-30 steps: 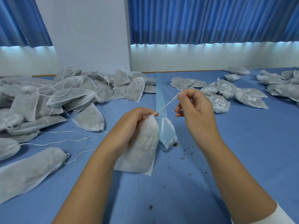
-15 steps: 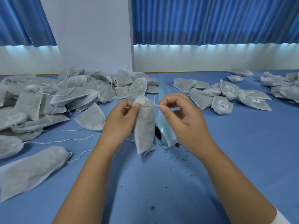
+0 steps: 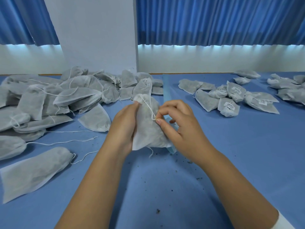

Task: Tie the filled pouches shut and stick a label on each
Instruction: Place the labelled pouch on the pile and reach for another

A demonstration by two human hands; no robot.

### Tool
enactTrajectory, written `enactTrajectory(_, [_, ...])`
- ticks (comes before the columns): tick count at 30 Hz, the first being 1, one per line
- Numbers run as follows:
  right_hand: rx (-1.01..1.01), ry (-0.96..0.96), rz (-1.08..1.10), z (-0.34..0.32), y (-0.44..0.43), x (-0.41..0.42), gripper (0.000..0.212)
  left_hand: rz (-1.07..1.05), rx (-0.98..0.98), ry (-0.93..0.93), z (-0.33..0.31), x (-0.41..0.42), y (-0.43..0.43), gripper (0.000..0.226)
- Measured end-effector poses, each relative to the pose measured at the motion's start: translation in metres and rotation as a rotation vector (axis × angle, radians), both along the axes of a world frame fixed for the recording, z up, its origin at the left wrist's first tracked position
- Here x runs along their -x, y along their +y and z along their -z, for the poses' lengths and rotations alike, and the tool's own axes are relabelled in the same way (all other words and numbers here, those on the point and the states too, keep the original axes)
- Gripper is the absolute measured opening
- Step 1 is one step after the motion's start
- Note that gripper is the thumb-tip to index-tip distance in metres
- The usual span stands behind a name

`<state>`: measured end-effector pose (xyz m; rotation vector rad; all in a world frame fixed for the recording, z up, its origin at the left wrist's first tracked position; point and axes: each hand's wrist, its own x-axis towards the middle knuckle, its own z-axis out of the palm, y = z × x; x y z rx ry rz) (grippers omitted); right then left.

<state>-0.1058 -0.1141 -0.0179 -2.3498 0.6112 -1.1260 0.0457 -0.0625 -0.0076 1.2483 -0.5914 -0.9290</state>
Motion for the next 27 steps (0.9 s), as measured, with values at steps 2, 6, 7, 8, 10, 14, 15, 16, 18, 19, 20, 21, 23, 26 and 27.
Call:
enactTrajectory(2, [0.009,0.0,0.015,-0.001,-0.001,0.001,0.007,0.132,0.066,0.127,-0.003,0.002,0.003,0.029])
enactTrajectory(6, [-0.039,0.013,0.008,-0.004,-0.004,0.004,0.013,0.219,0.116,-0.058,0.0,0.004,0.004,0.034])
enactTrajectory(7, [-0.075,0.008,-0.002,-0.006,-0.005,0.005,0.015,0.2,0.114,-0.071,0.002,0.005,0.004,0.03])
enactTrajectory(8, [-0.116,0.0,-0.006,-0.008,-0.006,0.008,0.018,0.174,0.112,-0.065,0.002,0.006,0.003,0.023])
enactTrajectory(10, [-0.209,-0.009,0.018,-0.012,-0.011,0.014,0.027,0.106,0.105,-0.048,0.003,0.005,0.002,0.013])
enactTrajectory(14, [-0.471,0.088,0.1,-0.015,-0.029,0.033,0.029,0.007,0.103,-0.065,0.007,-0.003,0.0,0.013])
enactTrajectory(15, [-0.57,0.111,0.085,-0.015,-0.032,0.038,0.031,-0.009,0.096,-0.061,0.008,-0.004,0.0,0.016])
enactTrajectory(16, [-0.669,0.133,0.052,-0.015,-0.035,0.041,0.034,-0.022,0.086,-0.058,0.008,-0.005,-0.001,0.017])
enactTrajectory(18, [-0.786,0.196,-0.015,-0.011,-0.037,0.045,0.046,-0.034,0.059,-0.052,0.01,-0.006,-0.003,0.018])
enactTrajectory(19, [-0.798,0.228,-0.03,-0.009,-0.037,0.045,0.052,-0.033,0.046,-0.05,0.01,-0.005,-0.004,0.018])
enactTrajectory(20, [-0.791,0.253,-0.03,-0.006,-0.037,0.043,0.057,-0.029,0.038,-0.046,0.011,-0.004,-0.004,0.019])
enactTrajectory(21, [-0.775,0.27,-0.021,-0.003,-0.037,0.04,0.06,-0.025,0.033,-0.044,0.012,-0.002,-0.005,0.021])
enactTrajectory(23, [-0.746,0.276,0.011,0.003,-0.037,0.033,0.058,-0.033,0.031,-0.05,0.012,-0.001,-0.006,0.024])
enactTrajectory(26, [-0.758,0.246,0.068,0.011,-0.039,0.026,0.042,-0.095,0.051,-0.074,0.009,-0.004,-0.007,0.027])
enactTrajectory(27, [-0.772,0.231,0.074,0.012,-0.04,0.025,0.035,-0.123,0.059,-0.086,0.007,-0.006,-0.006,0.027])
